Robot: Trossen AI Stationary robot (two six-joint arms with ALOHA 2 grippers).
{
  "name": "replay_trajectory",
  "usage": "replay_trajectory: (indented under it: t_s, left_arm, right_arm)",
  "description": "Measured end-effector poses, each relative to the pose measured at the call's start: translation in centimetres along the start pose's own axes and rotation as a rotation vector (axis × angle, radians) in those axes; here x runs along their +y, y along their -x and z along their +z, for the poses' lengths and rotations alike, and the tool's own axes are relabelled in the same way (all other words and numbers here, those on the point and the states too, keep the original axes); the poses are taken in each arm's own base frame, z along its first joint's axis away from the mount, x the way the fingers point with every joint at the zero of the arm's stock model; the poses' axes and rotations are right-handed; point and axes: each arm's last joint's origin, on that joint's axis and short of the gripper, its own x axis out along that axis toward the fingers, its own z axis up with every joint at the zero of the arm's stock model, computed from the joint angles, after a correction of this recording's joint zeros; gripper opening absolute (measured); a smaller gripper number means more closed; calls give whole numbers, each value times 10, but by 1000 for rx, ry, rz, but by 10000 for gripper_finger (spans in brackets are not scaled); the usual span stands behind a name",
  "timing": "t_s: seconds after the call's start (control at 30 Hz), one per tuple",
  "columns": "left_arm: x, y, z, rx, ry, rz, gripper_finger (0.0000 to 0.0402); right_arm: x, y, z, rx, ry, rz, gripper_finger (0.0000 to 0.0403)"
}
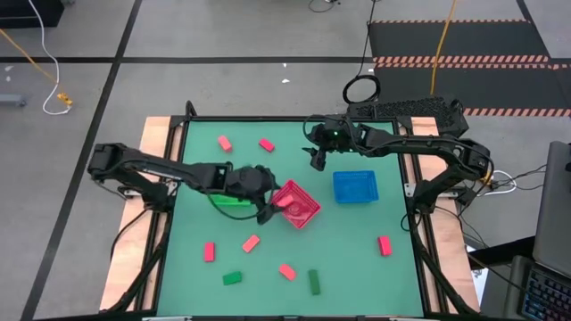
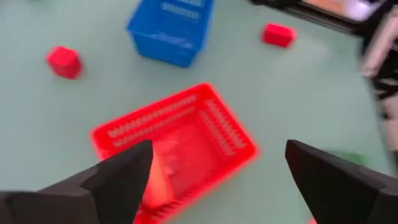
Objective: Sort & place blocks by color
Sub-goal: Put the pink block into the red bin
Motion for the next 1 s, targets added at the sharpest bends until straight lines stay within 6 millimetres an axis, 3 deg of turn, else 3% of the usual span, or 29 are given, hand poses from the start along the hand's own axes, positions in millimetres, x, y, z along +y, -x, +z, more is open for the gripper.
replay_trajectory:
  t_s: [0.07,0.2,0.47,0.77,1.0]
  left_arm:
    - [-13,14,-6,69,31,-15,346]
    - [-42,25,-19,147,81,-18,321]
    - [-82,13,-48,177,212,21,292]
    - [-84,-15,-97,340,339,313,289]
    - [-83,-45,-121,426,378,383,289]
  right_arm:
    - [0,0,0,-1,9,0,222]
    - [0,0,0,-5,5,-1,222]
    - [3,0,0,-6,-14,80,222]
    - [3,1,2,-20,-59,82,222]
    - [8,3,-2,36,-123,100,222]
